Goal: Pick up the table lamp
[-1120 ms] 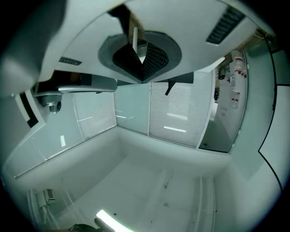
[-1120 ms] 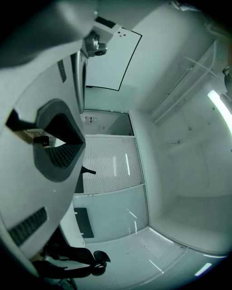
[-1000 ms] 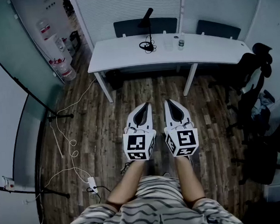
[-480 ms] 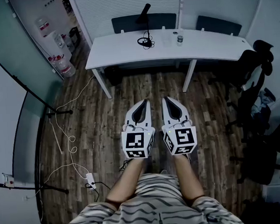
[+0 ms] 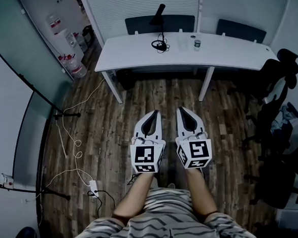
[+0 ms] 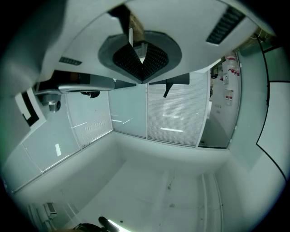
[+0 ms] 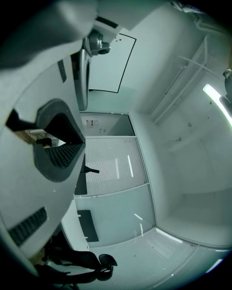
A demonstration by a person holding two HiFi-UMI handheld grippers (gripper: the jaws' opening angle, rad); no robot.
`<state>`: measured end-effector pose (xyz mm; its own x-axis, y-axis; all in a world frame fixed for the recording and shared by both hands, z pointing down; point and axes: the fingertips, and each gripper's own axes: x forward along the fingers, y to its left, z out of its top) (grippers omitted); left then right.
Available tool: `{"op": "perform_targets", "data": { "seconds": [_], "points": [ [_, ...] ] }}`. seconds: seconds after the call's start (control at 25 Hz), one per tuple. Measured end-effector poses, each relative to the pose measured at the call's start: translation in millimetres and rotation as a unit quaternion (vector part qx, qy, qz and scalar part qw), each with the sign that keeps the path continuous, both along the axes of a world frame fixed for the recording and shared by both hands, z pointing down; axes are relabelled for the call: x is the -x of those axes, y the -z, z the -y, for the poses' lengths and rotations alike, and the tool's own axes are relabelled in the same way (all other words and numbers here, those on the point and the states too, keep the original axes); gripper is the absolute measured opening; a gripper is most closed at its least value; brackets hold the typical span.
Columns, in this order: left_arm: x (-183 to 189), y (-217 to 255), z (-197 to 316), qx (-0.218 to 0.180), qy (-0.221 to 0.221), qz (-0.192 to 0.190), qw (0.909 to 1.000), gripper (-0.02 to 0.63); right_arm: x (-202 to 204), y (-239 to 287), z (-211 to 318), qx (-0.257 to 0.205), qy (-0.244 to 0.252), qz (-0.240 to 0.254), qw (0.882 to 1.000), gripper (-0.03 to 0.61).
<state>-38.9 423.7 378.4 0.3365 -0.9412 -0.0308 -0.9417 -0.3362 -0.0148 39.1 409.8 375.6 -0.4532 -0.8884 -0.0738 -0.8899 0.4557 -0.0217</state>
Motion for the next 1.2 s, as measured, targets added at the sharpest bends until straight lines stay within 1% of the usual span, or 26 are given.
{"op": "perform_targets", "data": {
  "seconds": [0.16,0.36,0.56,0.72,0.92,1.2],
  "points": [
    [-1.5,-8.0,19.0,0.003,0.006,0.0,1.0,0.008,-2.9,-5.8,16.2,0.002,0.003,0.002,1.0,0.012],
    [-1.4,-19.8,70.5,0.009,0.002,-0.008,0.9999,0.008,0.3,-16.0,64.0,0.007,0.003,-0.008,1.0,0.012],
    [-5.0,-21.4,142.3,0.006,-0.005,-0.012,0.9999,0.008,2.3,-16.0,132.8,0.007,-0.001,-0.008,1.0,0.012],
    [5.2,-13.7,206.6,0.005,-0.012,-0.009,0.9999,0.008,14.9,-11.6,194.6,0.013,-0.002,-0.009,1.0,0.012],
    [16.0,0.1,281.9,0.001,-0.019,-0.007,0.9998,0.008,25.3,0.6,266.1,0.007,-0.017,-0.012,1.0,0.012],
    [32.1,1.1,364.8,0.007,-0.03,-0.001,0.9995,0.008,42.7,6.4,349.8,0.006,-0.025,-0.005,1.0,0.012]
  ]
}}
